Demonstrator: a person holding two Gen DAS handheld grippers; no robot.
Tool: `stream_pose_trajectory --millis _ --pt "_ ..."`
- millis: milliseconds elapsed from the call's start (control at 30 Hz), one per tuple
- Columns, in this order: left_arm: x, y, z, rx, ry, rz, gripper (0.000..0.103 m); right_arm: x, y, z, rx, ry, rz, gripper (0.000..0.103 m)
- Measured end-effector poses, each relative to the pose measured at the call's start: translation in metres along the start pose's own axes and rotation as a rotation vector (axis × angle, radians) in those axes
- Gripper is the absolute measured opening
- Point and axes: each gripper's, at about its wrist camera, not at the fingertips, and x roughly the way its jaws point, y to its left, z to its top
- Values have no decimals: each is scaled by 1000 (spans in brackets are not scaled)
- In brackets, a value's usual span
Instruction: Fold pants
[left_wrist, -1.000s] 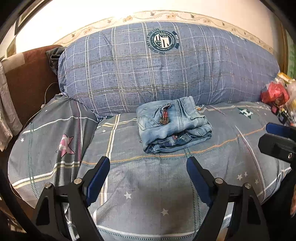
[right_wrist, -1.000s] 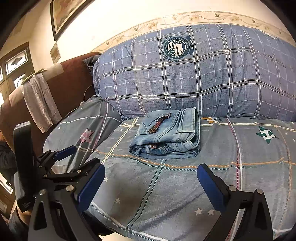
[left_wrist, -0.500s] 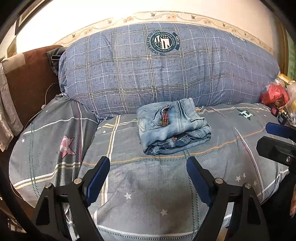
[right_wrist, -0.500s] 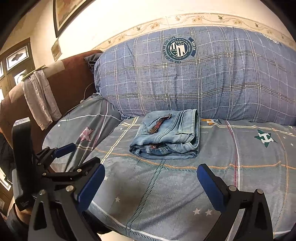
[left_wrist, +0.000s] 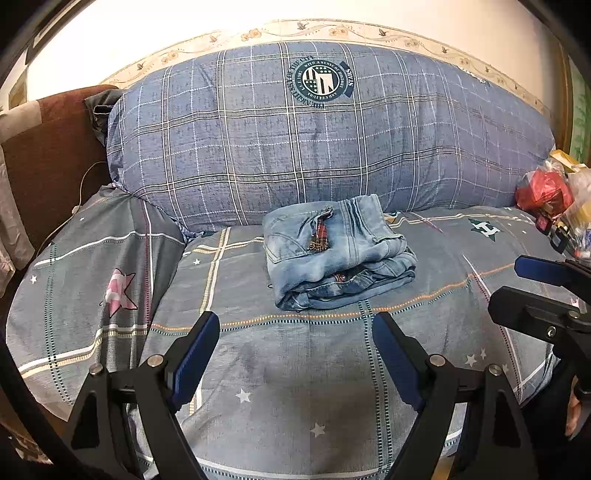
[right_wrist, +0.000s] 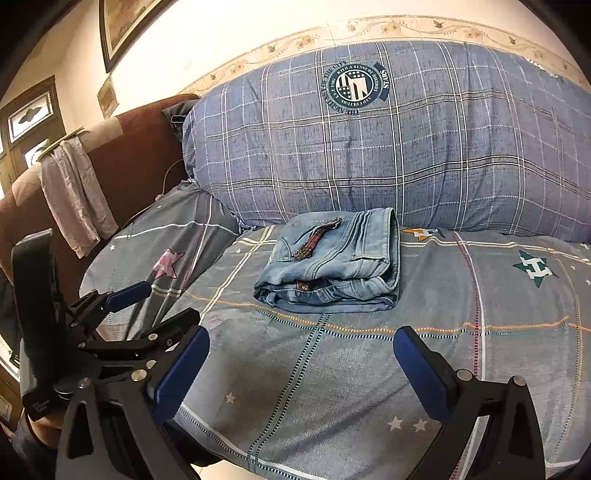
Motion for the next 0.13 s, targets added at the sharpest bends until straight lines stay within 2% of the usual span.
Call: stream_pose_trajectory --millis 133 --pt "7 1 0 1 9 -1 85 6 -1 0 1 7 3 101"
